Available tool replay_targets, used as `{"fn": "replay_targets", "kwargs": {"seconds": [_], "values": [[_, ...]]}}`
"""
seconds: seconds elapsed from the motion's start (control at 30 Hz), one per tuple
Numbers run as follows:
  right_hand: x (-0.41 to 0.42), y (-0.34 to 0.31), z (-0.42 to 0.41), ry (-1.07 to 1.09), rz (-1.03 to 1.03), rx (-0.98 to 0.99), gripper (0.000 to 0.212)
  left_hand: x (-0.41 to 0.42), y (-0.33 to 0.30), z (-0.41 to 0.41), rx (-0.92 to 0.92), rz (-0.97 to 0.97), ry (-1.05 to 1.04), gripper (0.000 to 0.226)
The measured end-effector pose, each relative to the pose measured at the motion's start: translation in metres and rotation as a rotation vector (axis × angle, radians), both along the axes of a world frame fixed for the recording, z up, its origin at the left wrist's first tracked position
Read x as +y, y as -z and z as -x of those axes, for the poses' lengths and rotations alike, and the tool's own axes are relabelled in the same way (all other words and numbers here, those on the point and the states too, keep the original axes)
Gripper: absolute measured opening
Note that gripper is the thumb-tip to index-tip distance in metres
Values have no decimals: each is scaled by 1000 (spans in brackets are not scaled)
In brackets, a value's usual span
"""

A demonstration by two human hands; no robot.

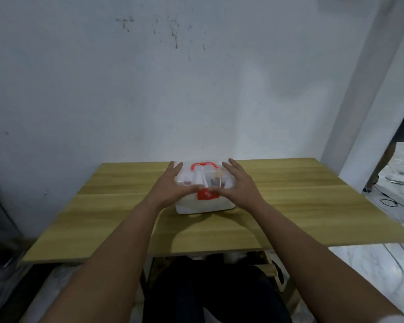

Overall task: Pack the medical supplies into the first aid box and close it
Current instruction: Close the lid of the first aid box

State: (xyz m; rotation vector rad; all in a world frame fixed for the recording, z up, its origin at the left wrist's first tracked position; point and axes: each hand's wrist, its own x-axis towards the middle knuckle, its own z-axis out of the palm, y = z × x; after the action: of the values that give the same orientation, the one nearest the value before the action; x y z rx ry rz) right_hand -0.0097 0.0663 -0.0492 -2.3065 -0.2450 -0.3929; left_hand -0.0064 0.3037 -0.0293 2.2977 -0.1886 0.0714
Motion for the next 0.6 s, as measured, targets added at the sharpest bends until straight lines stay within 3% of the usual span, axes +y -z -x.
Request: {"fn": "replay_targets", "kwargs": {"seconds": [0.13,0.6], "values": [[-7,9,1,-15,57,-51,114,5,13,0,-58,-28,74,145],[-7,35,-37,-3,111,-205,108,9,32,-38,-224,-78,50,129]]}}
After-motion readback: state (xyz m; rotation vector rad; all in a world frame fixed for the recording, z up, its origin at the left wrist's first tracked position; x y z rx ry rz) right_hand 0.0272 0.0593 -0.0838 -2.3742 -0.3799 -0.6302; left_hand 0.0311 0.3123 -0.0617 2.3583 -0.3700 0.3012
